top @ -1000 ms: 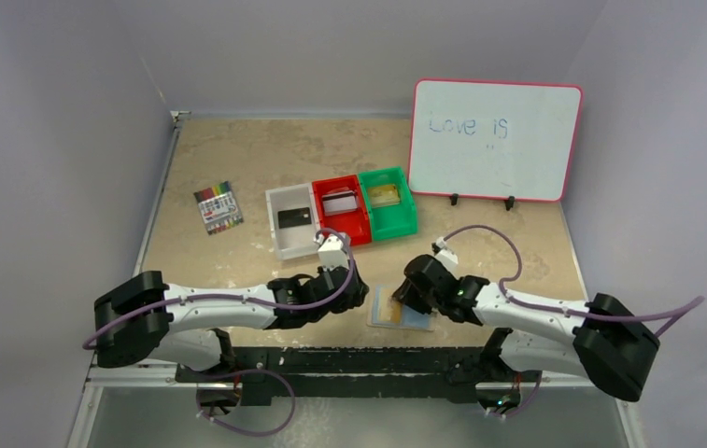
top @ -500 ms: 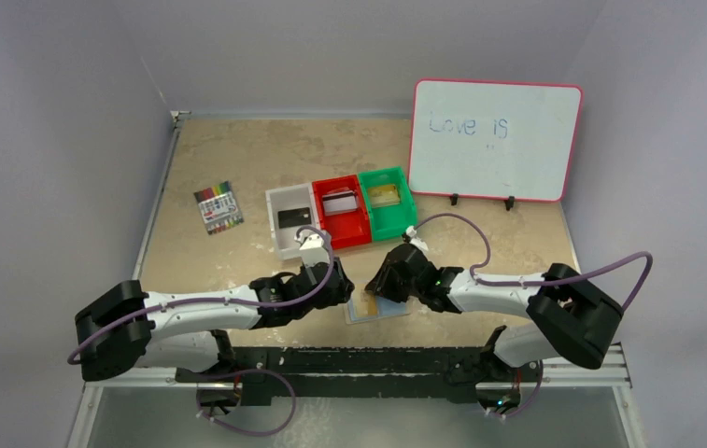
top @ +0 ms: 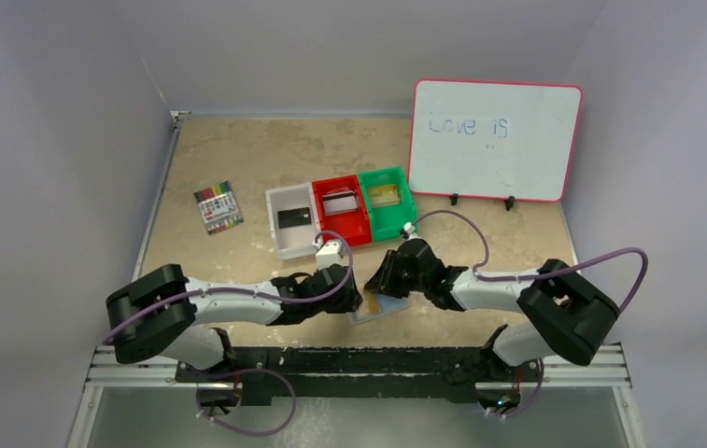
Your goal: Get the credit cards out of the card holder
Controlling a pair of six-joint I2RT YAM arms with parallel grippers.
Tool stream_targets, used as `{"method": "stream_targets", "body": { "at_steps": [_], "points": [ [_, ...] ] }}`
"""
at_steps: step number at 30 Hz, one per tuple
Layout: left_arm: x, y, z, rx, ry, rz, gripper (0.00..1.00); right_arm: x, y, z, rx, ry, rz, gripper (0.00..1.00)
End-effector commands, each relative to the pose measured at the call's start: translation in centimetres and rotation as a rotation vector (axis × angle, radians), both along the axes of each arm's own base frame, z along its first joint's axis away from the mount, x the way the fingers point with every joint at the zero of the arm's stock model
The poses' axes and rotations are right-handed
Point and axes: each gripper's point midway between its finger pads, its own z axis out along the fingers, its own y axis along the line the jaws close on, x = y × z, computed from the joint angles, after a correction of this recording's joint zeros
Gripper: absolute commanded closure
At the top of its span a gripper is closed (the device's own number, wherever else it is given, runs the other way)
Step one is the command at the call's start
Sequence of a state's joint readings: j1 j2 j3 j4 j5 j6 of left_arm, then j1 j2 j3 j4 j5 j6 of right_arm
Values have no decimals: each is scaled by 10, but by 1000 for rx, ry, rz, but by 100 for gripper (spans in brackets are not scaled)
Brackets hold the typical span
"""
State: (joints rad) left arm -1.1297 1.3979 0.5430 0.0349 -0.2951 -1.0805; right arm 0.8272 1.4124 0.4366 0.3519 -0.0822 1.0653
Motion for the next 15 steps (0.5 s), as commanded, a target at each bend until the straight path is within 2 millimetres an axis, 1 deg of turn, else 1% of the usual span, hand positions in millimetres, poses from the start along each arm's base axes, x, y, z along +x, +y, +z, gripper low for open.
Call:
{"method": "stream_targets", "body": {
  "at_steps": [1, 6, 8, 12, 15],
  "points": [
    [1, -15, -1, -19, 21, -26, 64, -6, -2, -8, -8, -1, 64, 73],
    [3, -10, -12, 37, 25, -21, 75, -4, -6, -4, 16, -15, 66, 76],
    [3, -9, -13, 41, 24, -17, 78, -3, -8, -2, 26, -21, 66, 76],
    [3, -9, -17, 58, 24, -25, 84, -2, -7, 4, 65, -39, 83, 82],
    [3, -11, -20, 76, 27, -45, 90, -4, -8, 5, 84, -40, 94, 86]
  ]
}}
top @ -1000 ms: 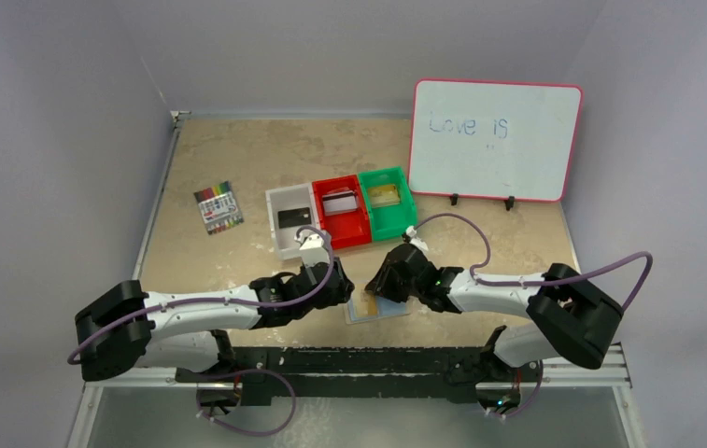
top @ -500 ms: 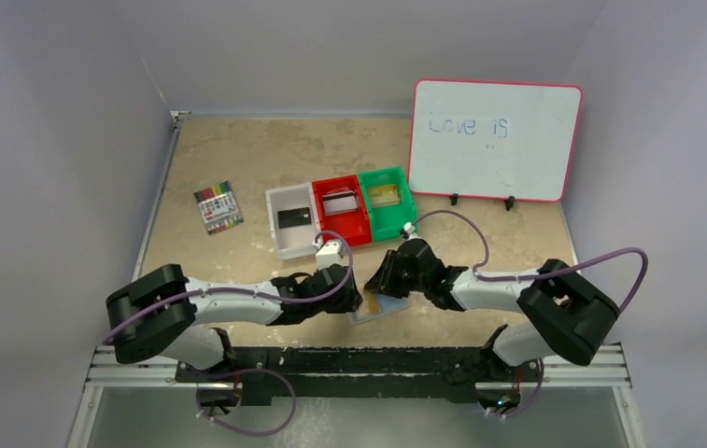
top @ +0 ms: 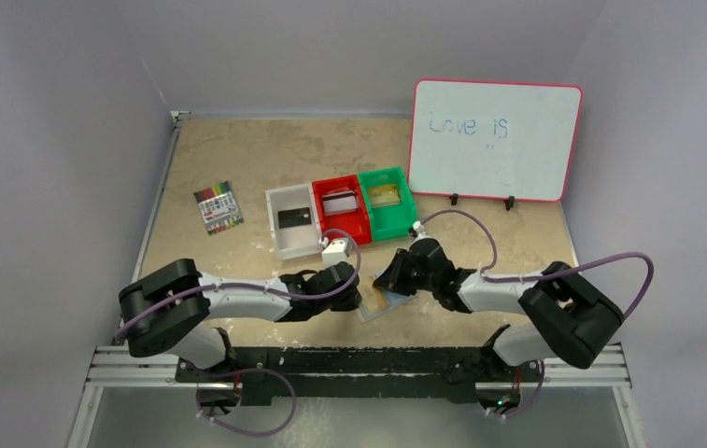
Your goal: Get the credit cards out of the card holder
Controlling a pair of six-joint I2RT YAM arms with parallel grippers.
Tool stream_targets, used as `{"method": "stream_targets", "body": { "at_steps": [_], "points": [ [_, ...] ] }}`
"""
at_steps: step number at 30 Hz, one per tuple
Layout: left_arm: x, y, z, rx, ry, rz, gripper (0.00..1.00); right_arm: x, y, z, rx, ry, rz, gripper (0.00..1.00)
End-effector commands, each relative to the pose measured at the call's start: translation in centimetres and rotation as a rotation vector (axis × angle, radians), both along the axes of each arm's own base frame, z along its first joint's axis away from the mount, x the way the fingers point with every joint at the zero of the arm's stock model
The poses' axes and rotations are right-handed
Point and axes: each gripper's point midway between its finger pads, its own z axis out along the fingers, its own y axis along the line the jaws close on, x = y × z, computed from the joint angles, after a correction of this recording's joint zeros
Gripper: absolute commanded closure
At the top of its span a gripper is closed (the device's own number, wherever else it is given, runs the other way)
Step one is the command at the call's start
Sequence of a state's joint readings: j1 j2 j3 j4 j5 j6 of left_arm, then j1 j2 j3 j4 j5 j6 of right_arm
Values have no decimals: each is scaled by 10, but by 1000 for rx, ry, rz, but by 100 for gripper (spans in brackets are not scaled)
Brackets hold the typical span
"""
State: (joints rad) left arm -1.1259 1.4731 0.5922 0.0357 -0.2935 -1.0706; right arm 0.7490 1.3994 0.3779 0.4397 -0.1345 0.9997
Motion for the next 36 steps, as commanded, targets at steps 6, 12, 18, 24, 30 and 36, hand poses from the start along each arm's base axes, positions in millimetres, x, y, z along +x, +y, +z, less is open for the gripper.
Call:
{"method": "stream_targets", "body": {
  "at_steps": [6, 12, 18, 24, 30, 36],
  "points": [
    [-1, -1, -16, 81, 18, -45, 96, -16, 4, 7, 63, -3, 105, 93],
    [1, 5, -20, 127, 7, -45, 99, -10, -3, 15, 88, -25, 81, 100],
    [2, 10, -25, 165, 3, -57, 100, -3, -11, 20, 93, -38, 49, 100],
    [1, 14, -29, 189, 0, -71, 100, 3, -21, 16, 85, -40, 17, 100],
    [0, 16, -30, 202, -5, -77, 100, 11, -27, 15, 71, -39, -17, 100],
    [2, 17, -29, 209, -11, -80, 100, 15, -32, 15, 68, -44, -44, 100]
  ]
}}
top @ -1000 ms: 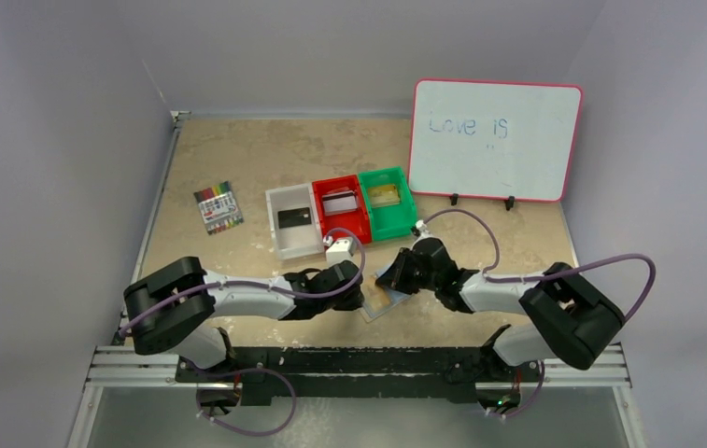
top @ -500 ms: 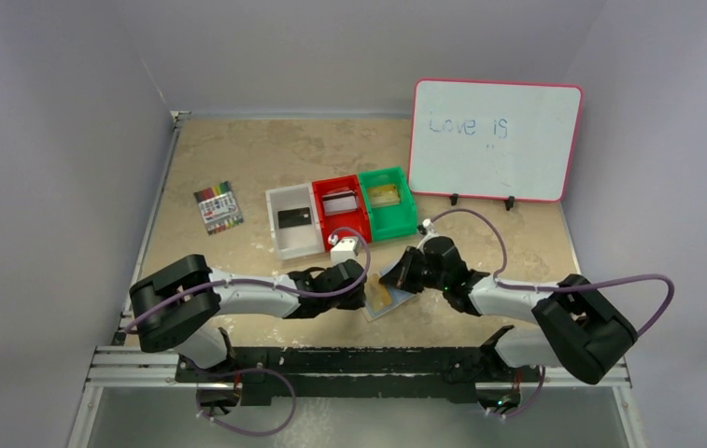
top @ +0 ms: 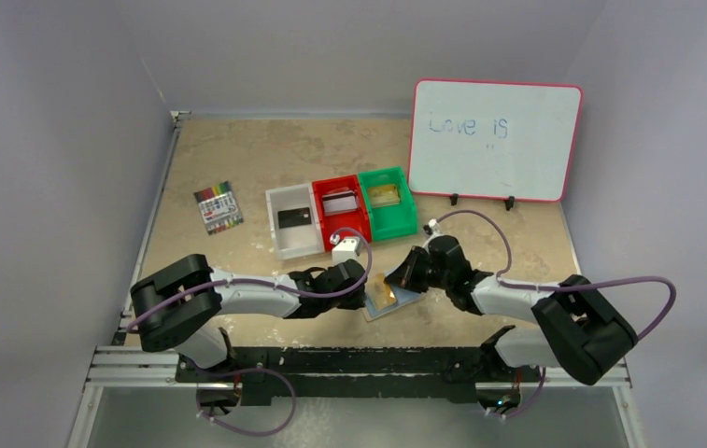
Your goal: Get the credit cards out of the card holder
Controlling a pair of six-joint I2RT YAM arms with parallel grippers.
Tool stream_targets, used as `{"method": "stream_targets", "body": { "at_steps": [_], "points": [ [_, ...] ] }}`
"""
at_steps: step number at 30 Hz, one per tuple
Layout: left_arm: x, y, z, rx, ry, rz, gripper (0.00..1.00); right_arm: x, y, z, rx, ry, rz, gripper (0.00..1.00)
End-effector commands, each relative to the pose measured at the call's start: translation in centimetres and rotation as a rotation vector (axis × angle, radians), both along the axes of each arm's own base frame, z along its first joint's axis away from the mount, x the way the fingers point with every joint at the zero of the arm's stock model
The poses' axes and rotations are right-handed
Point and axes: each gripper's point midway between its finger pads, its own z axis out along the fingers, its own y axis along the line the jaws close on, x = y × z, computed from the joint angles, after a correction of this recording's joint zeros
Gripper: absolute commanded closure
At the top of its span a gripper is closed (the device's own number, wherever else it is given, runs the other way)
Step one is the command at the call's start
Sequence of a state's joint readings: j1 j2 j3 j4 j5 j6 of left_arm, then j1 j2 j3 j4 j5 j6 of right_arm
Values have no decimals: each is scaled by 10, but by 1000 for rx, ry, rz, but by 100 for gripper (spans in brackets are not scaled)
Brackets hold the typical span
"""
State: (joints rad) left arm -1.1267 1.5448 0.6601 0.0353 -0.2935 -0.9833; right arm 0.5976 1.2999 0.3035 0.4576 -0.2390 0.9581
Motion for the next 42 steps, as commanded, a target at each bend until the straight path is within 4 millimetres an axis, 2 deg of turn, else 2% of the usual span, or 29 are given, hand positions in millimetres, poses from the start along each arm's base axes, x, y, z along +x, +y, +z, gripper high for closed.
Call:
{"method": "stream_targets", "body": {
  "at_steps": [1, 9, 12, 15, 18, 21, 28, 35, 38, 42],
  "points": [
    [-6, 29, -27, 159, 21, -14, 100, 4, -5, 4, -9, -23, -10, 100],
    [-6, 29, -27, 158, 18, -16, 100, 9, -14, 4, -33, -38, -37, 100],
    [-6, 28, -25, 150, 16, -20, 100, 3, -4, 7, 18, -45, 26, 97],
    [-6, 25, -23, 140, 12, -25, 100, -5, 0, -2, 13, -16, 91, 93],
    [-5, 23, -21, 135, 11, -27, 100, -15, 7, -2, 62, -8, 144, 89],
    [-5, 23, -20, 134, 11, -27, 100, -18, 11, -1, 99, -3, 155, 84],
    [-5, 23, -19, 130, 12, -25, 100, -21, 13, -3, 120, 6, 162, 79],
    [-5, 23, -19, 135, 11, -24, 100, -20, 12, -1, 125, 5, 148, 96],
    [-5, 24, -19, 140, 10, -23, 100, -12, 2, -6, 59, 4, 84, 100],
    [-5, 27, -21, 151, 9, -26, 100, -3, -8, 2, 23, -36, 16, 100]
  ]
}}
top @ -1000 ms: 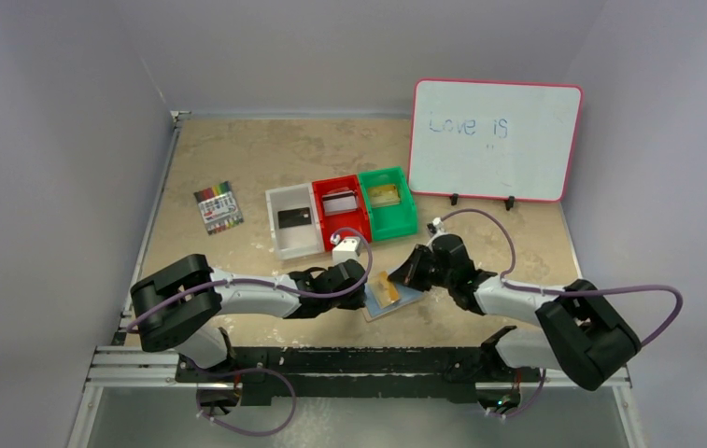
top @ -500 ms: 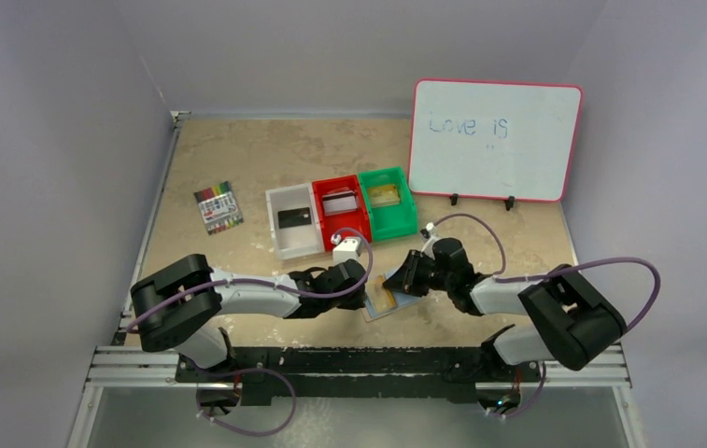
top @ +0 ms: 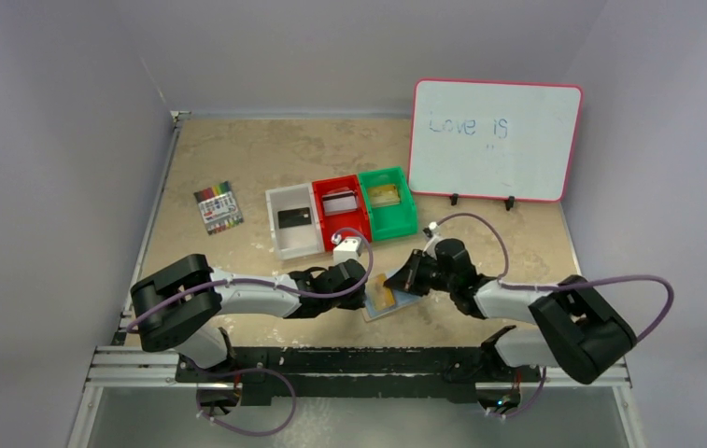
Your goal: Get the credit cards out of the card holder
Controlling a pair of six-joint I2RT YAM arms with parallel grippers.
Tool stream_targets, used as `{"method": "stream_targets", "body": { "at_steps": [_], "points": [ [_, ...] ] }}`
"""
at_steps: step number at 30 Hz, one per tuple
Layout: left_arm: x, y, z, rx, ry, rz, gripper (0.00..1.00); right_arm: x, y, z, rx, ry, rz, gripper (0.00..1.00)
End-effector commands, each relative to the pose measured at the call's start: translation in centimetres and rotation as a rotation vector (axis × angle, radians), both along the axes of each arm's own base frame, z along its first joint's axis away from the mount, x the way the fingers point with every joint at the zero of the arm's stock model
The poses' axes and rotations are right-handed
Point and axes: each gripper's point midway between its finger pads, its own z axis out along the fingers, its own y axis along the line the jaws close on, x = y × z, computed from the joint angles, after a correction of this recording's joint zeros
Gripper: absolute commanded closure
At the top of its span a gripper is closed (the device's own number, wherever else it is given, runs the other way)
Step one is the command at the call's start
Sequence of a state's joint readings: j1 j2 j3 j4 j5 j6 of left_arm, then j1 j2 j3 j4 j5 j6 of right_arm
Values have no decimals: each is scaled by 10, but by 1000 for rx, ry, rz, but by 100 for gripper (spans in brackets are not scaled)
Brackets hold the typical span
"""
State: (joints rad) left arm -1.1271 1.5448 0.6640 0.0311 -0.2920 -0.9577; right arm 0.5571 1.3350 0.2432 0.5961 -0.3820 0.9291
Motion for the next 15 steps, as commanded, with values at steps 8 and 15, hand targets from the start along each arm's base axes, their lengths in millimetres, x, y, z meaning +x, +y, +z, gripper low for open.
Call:
{"method": "stream_targets", "body": {
  "at_steps": [8, 15],
  "points": [
    [-5, 28, -21, 144, 13, -5, 100, 20, -40, 17, -142, -86, -216, 100],
    [-3, 24, -11, 103, -5, -2, 100, 25, -57, 37, -170, -158, -287, 100]
  ]
}}
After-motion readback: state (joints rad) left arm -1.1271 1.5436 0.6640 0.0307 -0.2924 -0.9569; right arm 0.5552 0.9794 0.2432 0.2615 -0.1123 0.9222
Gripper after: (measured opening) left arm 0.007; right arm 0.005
